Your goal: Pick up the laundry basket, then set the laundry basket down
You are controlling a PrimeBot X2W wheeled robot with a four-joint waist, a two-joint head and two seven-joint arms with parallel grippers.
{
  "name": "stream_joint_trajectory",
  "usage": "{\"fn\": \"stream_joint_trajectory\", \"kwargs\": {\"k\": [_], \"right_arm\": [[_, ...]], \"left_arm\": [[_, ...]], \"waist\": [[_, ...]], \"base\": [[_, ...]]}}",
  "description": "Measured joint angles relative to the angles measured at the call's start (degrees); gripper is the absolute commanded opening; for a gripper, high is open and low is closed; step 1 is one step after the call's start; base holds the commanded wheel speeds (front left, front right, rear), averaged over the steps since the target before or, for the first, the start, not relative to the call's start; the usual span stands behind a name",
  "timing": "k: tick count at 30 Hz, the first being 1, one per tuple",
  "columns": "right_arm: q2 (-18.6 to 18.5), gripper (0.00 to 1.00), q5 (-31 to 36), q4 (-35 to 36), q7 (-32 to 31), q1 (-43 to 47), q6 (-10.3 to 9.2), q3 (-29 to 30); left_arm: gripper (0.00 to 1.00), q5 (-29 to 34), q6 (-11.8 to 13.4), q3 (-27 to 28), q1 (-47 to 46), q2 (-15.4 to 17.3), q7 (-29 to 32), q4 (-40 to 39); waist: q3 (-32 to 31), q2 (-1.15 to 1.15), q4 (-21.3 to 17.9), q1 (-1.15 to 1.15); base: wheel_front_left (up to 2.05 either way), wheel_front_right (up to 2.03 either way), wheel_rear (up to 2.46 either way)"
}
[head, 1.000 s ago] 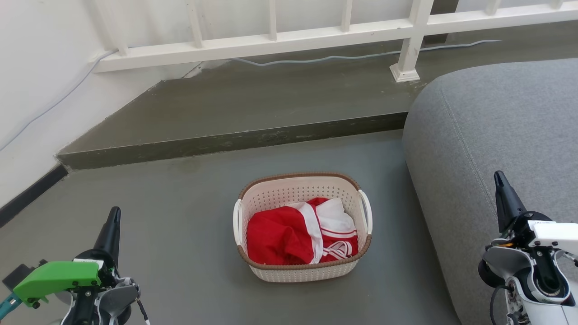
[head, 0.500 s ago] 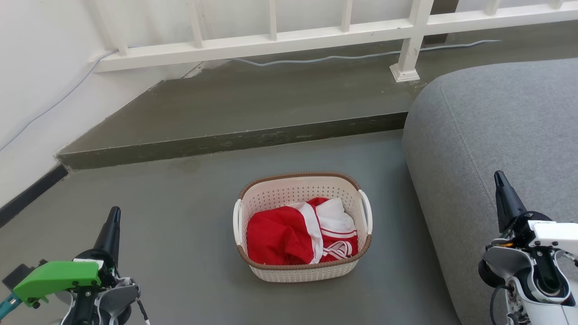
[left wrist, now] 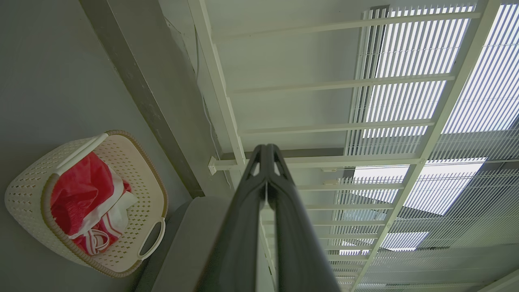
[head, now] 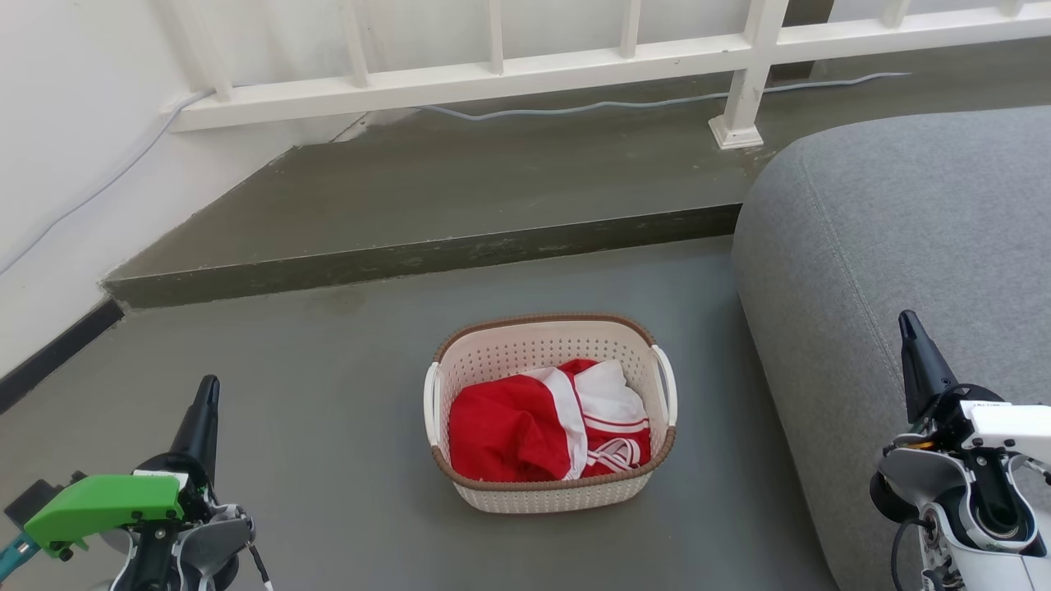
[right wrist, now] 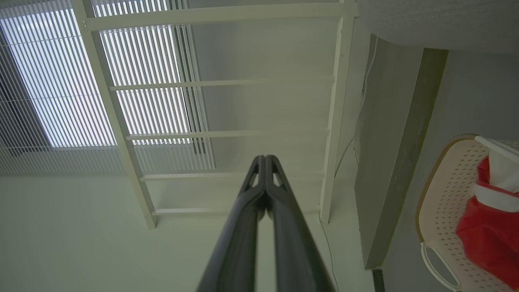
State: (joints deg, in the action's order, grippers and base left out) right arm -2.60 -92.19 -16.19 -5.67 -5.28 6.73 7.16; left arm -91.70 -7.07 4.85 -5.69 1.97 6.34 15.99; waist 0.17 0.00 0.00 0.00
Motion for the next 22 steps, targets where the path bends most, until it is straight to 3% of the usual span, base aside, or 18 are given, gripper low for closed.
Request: {"fn": "stream_joint_trajectory", "kwargs": {"k": [22], "right_arm": [[0.01, 0.00, 0.00, 0.03, -0.01, 0.01, 0.00, 0.02]], "left_arm": [[0.00, 0.00, 0.00, 0.00, 0.00, 0.00, 0.00, -0.04]], "waist": [[0.00, 0.00, 0.00, 0.00]], "base": [[0.00, 0.00, 0.00]]}}
